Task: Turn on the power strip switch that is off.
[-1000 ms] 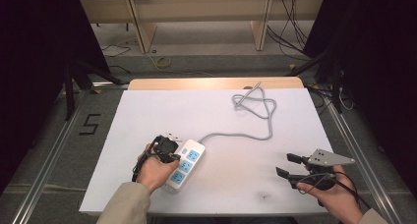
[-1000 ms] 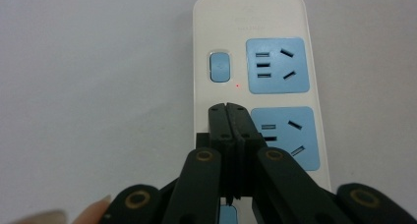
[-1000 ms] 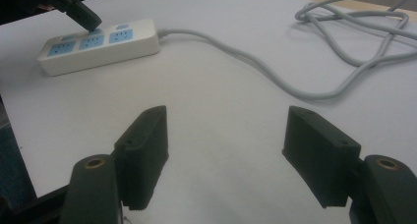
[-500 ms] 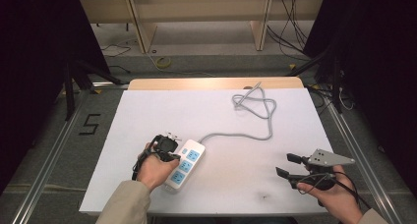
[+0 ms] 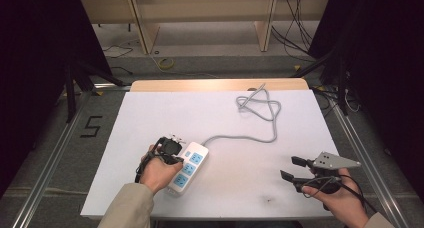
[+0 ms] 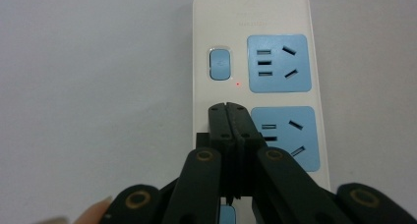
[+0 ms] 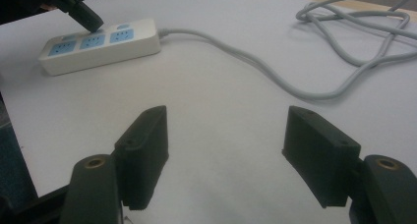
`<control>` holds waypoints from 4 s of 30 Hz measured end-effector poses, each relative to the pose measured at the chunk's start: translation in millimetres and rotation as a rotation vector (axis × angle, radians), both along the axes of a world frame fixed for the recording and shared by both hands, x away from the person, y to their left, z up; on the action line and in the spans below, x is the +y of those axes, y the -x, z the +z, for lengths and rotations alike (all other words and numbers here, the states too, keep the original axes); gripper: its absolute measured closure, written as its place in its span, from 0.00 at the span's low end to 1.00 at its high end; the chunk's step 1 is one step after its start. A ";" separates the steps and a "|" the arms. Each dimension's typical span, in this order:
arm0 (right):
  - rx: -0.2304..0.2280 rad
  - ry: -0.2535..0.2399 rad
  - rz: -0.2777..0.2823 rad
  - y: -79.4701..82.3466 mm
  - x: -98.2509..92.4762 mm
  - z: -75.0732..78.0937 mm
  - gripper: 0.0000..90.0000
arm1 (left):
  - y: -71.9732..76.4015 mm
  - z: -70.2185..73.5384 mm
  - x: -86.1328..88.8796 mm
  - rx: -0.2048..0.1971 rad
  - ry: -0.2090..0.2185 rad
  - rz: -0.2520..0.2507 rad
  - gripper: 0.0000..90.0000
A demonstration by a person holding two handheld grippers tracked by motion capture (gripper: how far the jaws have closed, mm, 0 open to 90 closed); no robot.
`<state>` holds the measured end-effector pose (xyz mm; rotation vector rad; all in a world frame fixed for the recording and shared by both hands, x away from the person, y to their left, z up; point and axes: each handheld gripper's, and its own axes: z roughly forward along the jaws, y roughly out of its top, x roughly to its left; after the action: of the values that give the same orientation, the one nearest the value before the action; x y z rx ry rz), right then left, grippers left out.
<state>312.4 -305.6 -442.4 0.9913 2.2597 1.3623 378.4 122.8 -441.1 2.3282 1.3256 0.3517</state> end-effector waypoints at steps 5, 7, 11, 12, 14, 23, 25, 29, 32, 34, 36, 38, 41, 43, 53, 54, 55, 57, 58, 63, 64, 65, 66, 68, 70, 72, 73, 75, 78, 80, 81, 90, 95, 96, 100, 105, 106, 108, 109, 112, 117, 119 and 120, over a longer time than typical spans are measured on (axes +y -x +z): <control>-0.001 -0.002 0.000 0.0 0.2 -0.1 0.38 | -0.4 0.2 -1.1 0.003 -0.009 -0.002 1.00; -0.001 -0.002 0.001 0.1 0.2 -0.1 0.38 | -0.4 0.2 -2.0 0.003 -0.011 0.001 1.00; -0.001 -0.002 0.001 0.1 0.2 -0.1 0.38 | -0.6 0.2 -2.7 0.006 -0.015 -0.001 1.00; -0.001 -0.002 0.001 0.1 0.2 -0.1 0.38 | -0.8 0.3 -2.7 0.007 -0.016 -0.002 1.00; 0.000 -0.002 0.001 0.2 0.3 -0.1 0.38 | -1.0 0.5 -2.7 0.009 -0.018 -0.002 1.00; 0.001 -0.002 0.001 0.5 0.6 0.0 0.38 | -0.6 0.3 -3.5 0.006 -0.026 -0.002 1.00; 0.000 -0.001 0.002 0.3 0.6 -0.1 0.38 | -0.7 0.3 -3.4 0.008 -0.024 0.000 1.00; 0.002 -0.002 0.002 0.4 0.9 -0.1 0.38 | -1.3 0.3 -2.8 0.014 -0.016 0.006 1.00; 0.001 -0.002 0.002 0.4 1.1 0.0 0.38 | -1.9 0.5 -3.2 0.018 -0.022 0.006 1.00; 0.002 -0.002 0.002 0.6 1.1 0.1 0.38 | -1.4 0.3 -4.2 0.015 -0.024 0.012 1.00; 0.002 -0.001 0.001 0.8 1.0 0.2 0.38 | -1.3 0.4 -4.4 0.016 -0.029 0.009 1.00; 0.002 -0.001 0.001 0.8 0.9 0.1 0.38 | -1.1 0.2 -4.9 0.013 -0.032 0.010 1.00; 0.001 -0.002 0.004 0.6 1.2 -0.1 0.38 | -0.6 0.1 -5.8 0.012 -0.036 0.013 1.00; 0.000 -0.001 0.005 0.7 1.5 0.1 0.38 | -0.5 -0.1 -6.0 0.011 -0.037 0.015 1.00; -0.003 -0.001 0.006 1.5 2.1 0.5 0.38 | 1.6 -1.0 -8.4 0.009 -0.057 0.008 1.00; -0.002 -0.001 0.006 1.5 2.1 0.5 0.38 | 1.3 -1.0 -7.3 0.011 -0.051 0.009 1.00; -0.002 -0.001 0.006 1.4 2.1 0.4 0.38 | 1.2 -1.1 -6.8 0.013 -0.041 0.013 1.00; -0.001 0.001 0.005 1.0 2.0 0.2 0.38 | 1.2 -1.1 -6.6 0.014 -0.039 0.015 1.00; 0.000 0.001 0.005 0.9 1.9 0.2 0.38 | 1.4 -1.1 -7.0 0.012 -0.042 0.014 1.00; 0.001 -0.001 0.005 0.9 1.9 0.2 0.38 | 1.5 -1.2 -6.8 0.011 -0.039 0.016 1.00; 0.001 -0.001 0.005 0.9 1.9 0.3 0.38 | 1.5 -1.2 -6.9 0.010 -0.040 0.016 1.00; 0.000 -0.001 0.005 1.0 1.9 0.4 0.38 | 1.5 -1.2 -6.9 0.011 -0.040 0.016 1.00; -0.001 -0.001 0.007 0.9 1.9 0.4 0.38 | 1.5 -1.2 -6.8 0.011 -0.040 0.016 1.00; -0.001 -0.001 0.007 0.9 1.8 0.4 0.38 | 1.4 -1.2 -6.6 0.011 -0.038 0.014 1.00; 0.000 -0.001 0.006 0.9 1.7 0.4 0.38 | 1.4 -1.2 -6.4 0.010 -0.037 0.013 1.00; -0.001 0.000 0.005 0.6 1.6 0.3 0.38 | 1.4 -1.2 -6.4 0.010 -0.037 0.013 1.00; -0.002 0.000 0.005 0.6 1.5 0.4 0.38 | 1.3 -1.1 -6.3 0.010 -0.037 0.012 1.00; -0.002 -0.001 0.005 0.6 1.5 0.4 0.38 | 1.2 -1.0 -5.8 0.010 -0.038 0.011 1.00; -0.002 0.000 0.007 0.7 1.4 0.4 0.38 | 1.2 -1.1 -5.7 0.011 -0.036 0.009 1.00; -0.002 -0.001 0.005 0.6 1.4 0.4 0.38 | 1.4 -1.0 -5.9 0.009 -0.038 0.008 1.00; -0.002 -0.001 0.005 0.6 1.4 0.4 0.38 | 1.4 -1.1 -6.0 0.009 -0.038 0.008 1.00; 0.000 0.000 0.003 0.5 1.4 0.3 0.38 | 1.9 -1.1 -6.4 0.004 -0.043 0.004 1.00; -0.001 -0.001 0.003 0.5 1.4 0.4 0.38 | 1.9 -1.1 -6.1 0.003 -0.039 0.004 1.00; 0.000 -0.001 0.003 0.4 1.4 0.4 0.38 | 1.8 -1.1 -6.0 0.004 -0.038 0.003 1.00; 0.000 -0.003 0.004 0.3 1.3 0.2 0.38 | 1.7 -1.0 -5.8 0.004 -0.038 -0.001 1.00; -0.001 -0.003 0.004 0.2 1.3 0.3 0.38 | 1.7 -0.2 -5.9 -0.004 -0.036 -0.002 1.00; -0.001 -0.004 0.004 0.2 1.3 0.2 0.38 | 1.9 -0.3 -6.2 -0.011 -0.040 -0.005 1.00; -0.001 -0.004 0.004 0.2 1.1 0.2 0.38 | 2.3 -0.9 -7.4 -0.018 -0.035 -0.001 1.00; 0.000 -0.003 0.002 0.3 1.0 0.3 0.38 | 2.2 -0.9 -7.4 -0.020 -0.035 0.000 1.00; 0.000 -0.004 0.003 0.2 0.9 0.3 0.38 | 1.7 0.0 -5.8 -0.023 -0.035 -0.002 1.00; 0.001 -0.005 0.004 0.1 0.9 0.3 0.38 | 1.8 3.2 -2.5 -0.059 -0.008 0.018 1.00; 0.001 -0.005 0.004 0.1 0.9 0.3 0.38 | 2.0 4.2 -1.4 -0.070 0.001 0.021 1.00; 0.001 -0.005 0.004 0.1 0.8 0.3 0.38 | 2.1 4.5 -1.1 -0.078 0.006 0.024 1.00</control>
<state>312.3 -304.8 -442.1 0.9894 2.2613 1.3696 376.3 121.6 -436.5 2.2712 1.3168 0.4413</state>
